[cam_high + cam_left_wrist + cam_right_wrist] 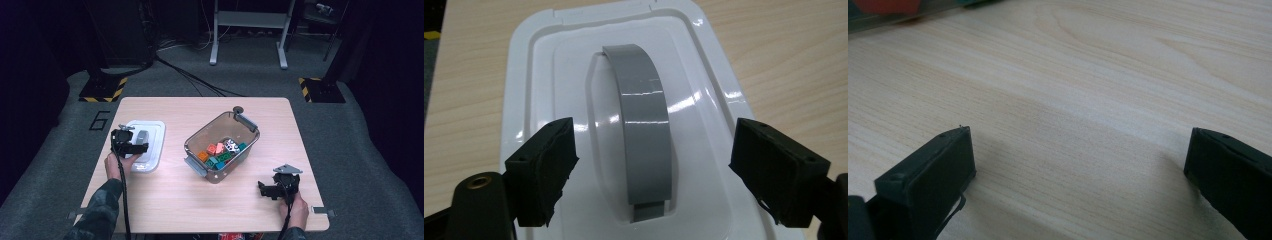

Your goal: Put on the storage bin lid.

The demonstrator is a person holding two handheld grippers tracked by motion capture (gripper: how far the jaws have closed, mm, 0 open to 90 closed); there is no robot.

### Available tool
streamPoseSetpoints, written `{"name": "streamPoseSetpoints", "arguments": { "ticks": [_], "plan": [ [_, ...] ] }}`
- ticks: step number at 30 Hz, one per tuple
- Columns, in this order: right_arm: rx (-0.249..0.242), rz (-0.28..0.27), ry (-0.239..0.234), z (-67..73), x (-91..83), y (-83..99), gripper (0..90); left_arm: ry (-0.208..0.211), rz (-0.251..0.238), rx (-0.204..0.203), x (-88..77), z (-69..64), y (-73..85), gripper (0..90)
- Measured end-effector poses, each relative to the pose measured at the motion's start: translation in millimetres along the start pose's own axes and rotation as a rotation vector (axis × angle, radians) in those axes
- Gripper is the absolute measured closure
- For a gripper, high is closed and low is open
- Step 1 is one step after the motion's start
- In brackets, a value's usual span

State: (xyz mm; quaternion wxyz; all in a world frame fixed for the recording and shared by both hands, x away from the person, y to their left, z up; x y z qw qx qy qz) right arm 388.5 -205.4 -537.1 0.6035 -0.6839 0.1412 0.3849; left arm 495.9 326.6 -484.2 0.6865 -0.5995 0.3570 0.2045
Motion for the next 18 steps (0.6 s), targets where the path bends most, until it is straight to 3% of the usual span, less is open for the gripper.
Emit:
{"name": "streamPoseSetpoints", "arguments": {
  "ticks": [1,3,6,8,10,11,18],
  "plan": [
    [0.000,0.001,0.000,0.0,0.0,-0.1,0.0,-0.002,0.007,-0.003,2.2,0.0,-0.3,28.7],
    [0.000,0.000,0.000,-0.1,0.1,-0.1,0.0,-0.007,0.015,-0.008,6.5,0.6,-0.7,30.3],
    [0.000,0.000,0.000,0.0,0.1,0.0,0.0,0.006,0.029,-0.050,14.1,4.9,0.1,40.6],
    [-0.001,0.000,0.000,-0.1,0.2,-0.1,0.0,0.011,0.018,-0.074,16.4,8.5,1.8,54.6],
    [0.002,0.002,-0.001,0.1,0.1,-0.1,0.0,0.029,0.006,-0.083,15.9,10.1,2.6,59.7],
    [0.007,0.000,-0.002,0.5,0.2,-0.3,0.0,0.024,0.001,-0.084,15.7,10.0,2.8,66.6],
    [0.004,0.002,0.001,0.2,0.3,-0.3,0.0,0.056,-0.017,-0.064,6.4,10.5,3.1,67.7]
  ]
}}
Point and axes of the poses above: each handheld gripper's, and its own axes: x roughly forward along the jaws, y roughly out of its underside, z roughly to its left, the point moved 1 cm from there along x, roughly forward along the jaws, and after that the axes turned 2 degrees about x, right-handed, at the moved point
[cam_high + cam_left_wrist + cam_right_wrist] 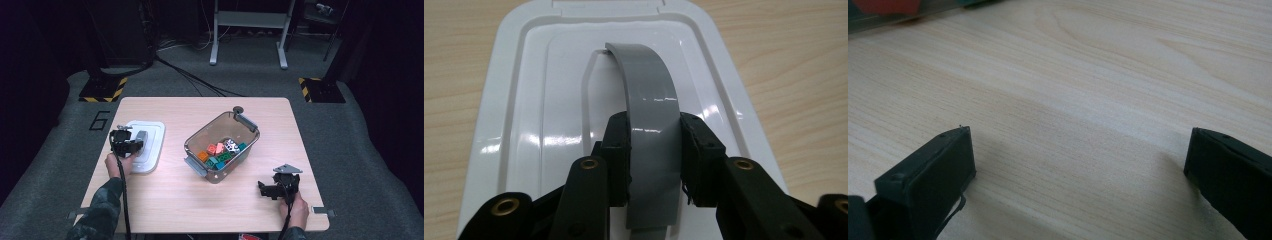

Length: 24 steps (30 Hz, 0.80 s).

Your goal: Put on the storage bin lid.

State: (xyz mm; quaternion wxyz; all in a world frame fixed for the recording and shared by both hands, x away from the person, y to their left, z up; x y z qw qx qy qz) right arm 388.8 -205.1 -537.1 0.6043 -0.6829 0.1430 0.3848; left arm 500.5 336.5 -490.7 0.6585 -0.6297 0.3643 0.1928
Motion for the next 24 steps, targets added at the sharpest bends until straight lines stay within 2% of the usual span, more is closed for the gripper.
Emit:
{"name": "streamPoseSetpoints", "arguments": {
  "ticks": [5,6,10,13,15,16,20,24],
  "plan": [
    [0.004,-0.001,0.000,0.3,0.1,-0.2,0.0,0.040,-0.041,0.022,-12.1,-4.5,-2.1,67.8],
    [0.004,-0.001,0.000,0.3,0.1,-0.2,0.0,0.055,-0.045,0.045,-17.1,-6.5,-3.2,67.8],
    [0.005,-0.001,-0.003,0.5,0.0,-0.2,0.0,0.078,-0.049,0.067,-24.6,-9.3,-5.5,67.8],
    [0.004,0.000,0.000,0.3,0.1,-0.3,0.0,0.093,-0.068,0.069,-31.0,-12.8,-8.3,67.8],
    [0.005,0.000,0.000,0.3,0.1,-0.4,0.0,0.112,-0.089,0.093,-37.2,-16.2,-10.1,67.8],
    [0.005,0.000,0.000,0.3,0.1,-0.4,0.0,0.112,-0.089,0.093,-37.2,-16.2,-10.1,67.8],
    [0.004,0.000,-0.001,0.2,0.1,-0.4,0.0,0.138,-0.078,0.142,-45.5,-22.8,-12.9,67.9],
    [0.005,0.000,-0.004,0.3,0.0,-0.4,0.0,0.155,-0.087,0.157,-54.3,-27.8,-19.7,67.8]
  ]
}}
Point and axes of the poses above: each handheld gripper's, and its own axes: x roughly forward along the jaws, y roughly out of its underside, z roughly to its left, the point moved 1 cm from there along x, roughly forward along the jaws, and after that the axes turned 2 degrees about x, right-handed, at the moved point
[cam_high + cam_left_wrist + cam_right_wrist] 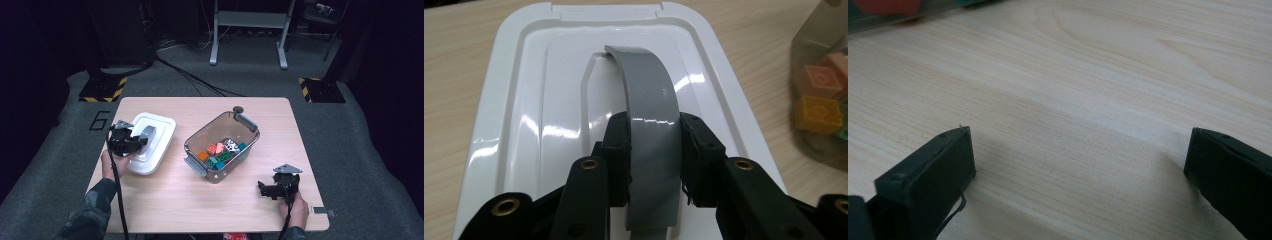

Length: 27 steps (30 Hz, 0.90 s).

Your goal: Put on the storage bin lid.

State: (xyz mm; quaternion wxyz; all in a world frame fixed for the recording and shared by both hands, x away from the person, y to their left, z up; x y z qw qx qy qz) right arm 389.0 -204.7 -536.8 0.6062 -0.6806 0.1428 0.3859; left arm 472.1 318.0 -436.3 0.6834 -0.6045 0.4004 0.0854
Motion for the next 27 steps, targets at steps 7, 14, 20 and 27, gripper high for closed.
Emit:
{"name": "streamPoseSetpoints", "arguments": {
  "ticks": [7,14,20,27],
  "plan": [
    [-0.003,-0.002,0.001,-0.3,0.3,-0.1,0.0,0.041,-0.037,0.031,-19.7,-9.4,-23.5,67.8],
    [-0.002,-0.001,0.001,-0.2,0.2,-0.1,0.0,0.095,-0.059,0.086,-34.3,-28.8,-48.0,67.8],
    [0.002,-0.005,0.005,-0.1,0.6,-0.2,0.0,0.136,-0.063,0.131,-38.2,-53.0,-64.3,67.8],
    [0.004,-0.003,0.004,0.2,0.4,-0.2,0.0,0.160,-0.051,0.184,-38.8,-75.6,-80.2,67.8]
  ]
}}
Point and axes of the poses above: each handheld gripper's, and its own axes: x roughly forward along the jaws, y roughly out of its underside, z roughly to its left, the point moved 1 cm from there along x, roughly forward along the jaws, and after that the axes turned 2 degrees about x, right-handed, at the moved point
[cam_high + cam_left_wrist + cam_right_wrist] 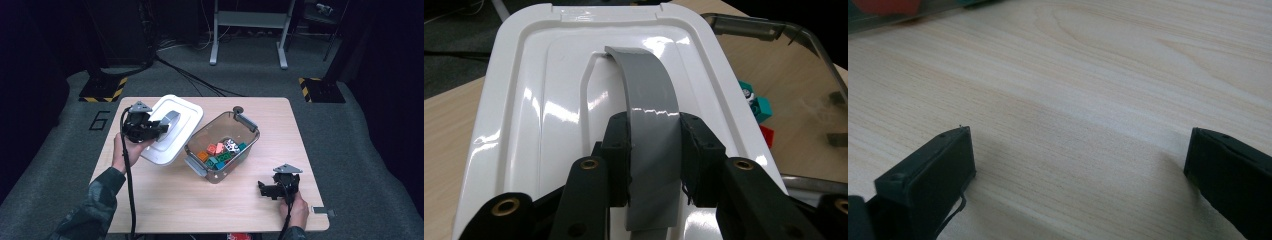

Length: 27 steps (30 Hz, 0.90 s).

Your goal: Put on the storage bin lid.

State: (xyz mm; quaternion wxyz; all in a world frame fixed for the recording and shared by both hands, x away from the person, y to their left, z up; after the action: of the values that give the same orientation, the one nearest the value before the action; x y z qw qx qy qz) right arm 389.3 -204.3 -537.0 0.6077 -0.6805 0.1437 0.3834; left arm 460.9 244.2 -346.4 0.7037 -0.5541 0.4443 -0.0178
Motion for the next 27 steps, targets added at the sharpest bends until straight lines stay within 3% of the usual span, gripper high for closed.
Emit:
{"name": "streamPoseSetpoints", "arguments": {
  "ticks": [6,15,22,27],
  "plan": [
    [-0.003,0.001,-0.002,-0.2,-0.1,0.0,0.0,0.021,-0.003,0.011,8.7,-17.5,-12.8,67.8],
    [0.003,-0.003,0.004,0.0,0.3,-0.1,0.0,0.070,0.008,0.071,27.4,-46.6,-28.6,67.8],
    [0.002,-0.004,0.005,-0.1,0.4,-0.2,0.0,0.126,0.026,0.112,42.3,-63.5,-34.2,67.7],
    [0.005,-0.002,0.004,0.2,0.2,-0.1,0.0,0.153,0.041,0.119,53.0,-71.5,-35.7,67.8]
  ]
}}
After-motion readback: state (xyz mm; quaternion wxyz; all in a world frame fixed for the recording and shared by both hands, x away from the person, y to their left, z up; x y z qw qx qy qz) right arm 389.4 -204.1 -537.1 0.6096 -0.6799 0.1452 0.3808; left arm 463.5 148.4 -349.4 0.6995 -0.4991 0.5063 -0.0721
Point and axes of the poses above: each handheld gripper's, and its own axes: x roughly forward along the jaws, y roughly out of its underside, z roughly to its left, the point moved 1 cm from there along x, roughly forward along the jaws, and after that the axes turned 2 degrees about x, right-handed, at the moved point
